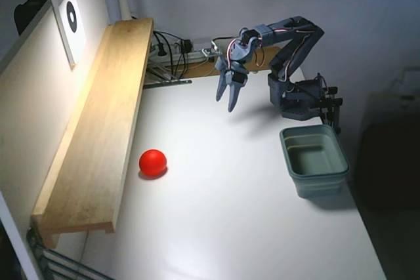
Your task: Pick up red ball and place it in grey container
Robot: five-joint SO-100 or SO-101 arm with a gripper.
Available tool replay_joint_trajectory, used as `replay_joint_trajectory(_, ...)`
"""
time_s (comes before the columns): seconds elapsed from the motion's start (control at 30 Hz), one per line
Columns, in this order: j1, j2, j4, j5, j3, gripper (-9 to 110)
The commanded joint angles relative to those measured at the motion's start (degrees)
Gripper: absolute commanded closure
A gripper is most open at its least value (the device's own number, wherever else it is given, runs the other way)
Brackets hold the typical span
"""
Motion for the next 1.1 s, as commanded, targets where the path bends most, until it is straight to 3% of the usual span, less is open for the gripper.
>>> replay_joint_trajectory(0.0, 0.2, 1.9, -1.1, 0.1, 0.2, 63)
replay_joint_trajectory(0.47, 0.0, 1.9, -4.6, 0.1, 0.2, 63)
replay_joint_trajectory(0.8, -6.6, 1.9, -4.6, 0.1, 0.2, 63)
replay_joint_trajectory(1.07, -6.6, 1.9, -11.8, 0.1, 0.2, 63)
